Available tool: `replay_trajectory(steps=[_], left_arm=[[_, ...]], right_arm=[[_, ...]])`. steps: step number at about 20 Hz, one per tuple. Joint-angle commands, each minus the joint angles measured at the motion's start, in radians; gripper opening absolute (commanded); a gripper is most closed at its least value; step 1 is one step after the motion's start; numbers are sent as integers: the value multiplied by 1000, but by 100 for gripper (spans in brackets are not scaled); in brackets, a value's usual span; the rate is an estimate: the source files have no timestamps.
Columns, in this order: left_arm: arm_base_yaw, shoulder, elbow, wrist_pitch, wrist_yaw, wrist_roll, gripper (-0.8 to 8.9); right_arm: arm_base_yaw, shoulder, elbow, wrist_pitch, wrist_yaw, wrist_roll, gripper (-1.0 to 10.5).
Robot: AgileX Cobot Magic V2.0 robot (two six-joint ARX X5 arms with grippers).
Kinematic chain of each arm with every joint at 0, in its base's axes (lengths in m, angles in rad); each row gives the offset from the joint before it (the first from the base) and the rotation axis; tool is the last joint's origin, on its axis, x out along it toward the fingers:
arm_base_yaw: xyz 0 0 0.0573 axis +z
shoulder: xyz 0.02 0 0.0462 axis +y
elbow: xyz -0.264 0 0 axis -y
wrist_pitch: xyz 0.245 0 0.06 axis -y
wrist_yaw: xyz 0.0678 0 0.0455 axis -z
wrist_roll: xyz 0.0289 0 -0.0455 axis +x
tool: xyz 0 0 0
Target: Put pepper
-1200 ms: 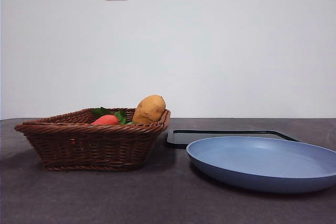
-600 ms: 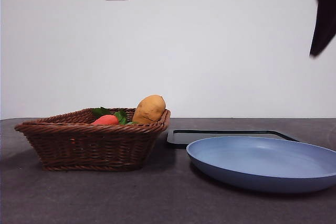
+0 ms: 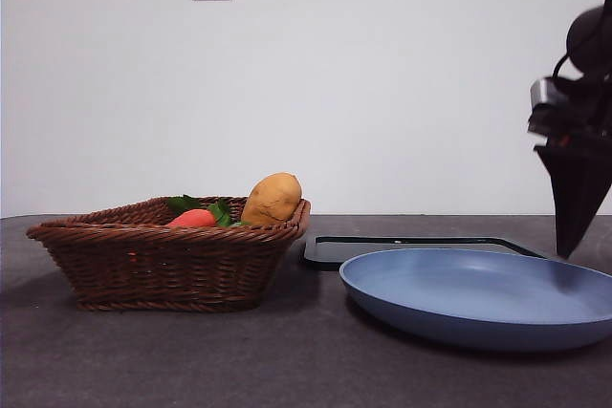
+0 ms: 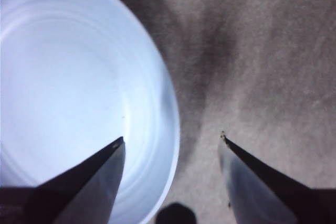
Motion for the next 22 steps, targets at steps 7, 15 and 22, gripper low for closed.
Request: replay_trajectory(steps=[7,15,22], left_arm=[[-2,3,16,10,5,-6,395],[-2,3,16,11,4,-7,395],[-21,7,16,23,-9,-38,395]], right_arm=[[7,80,17,37,-4,-18,215],[8,110,17,47,-9,-16,5],[8,22,17,16,-58,9,5]])
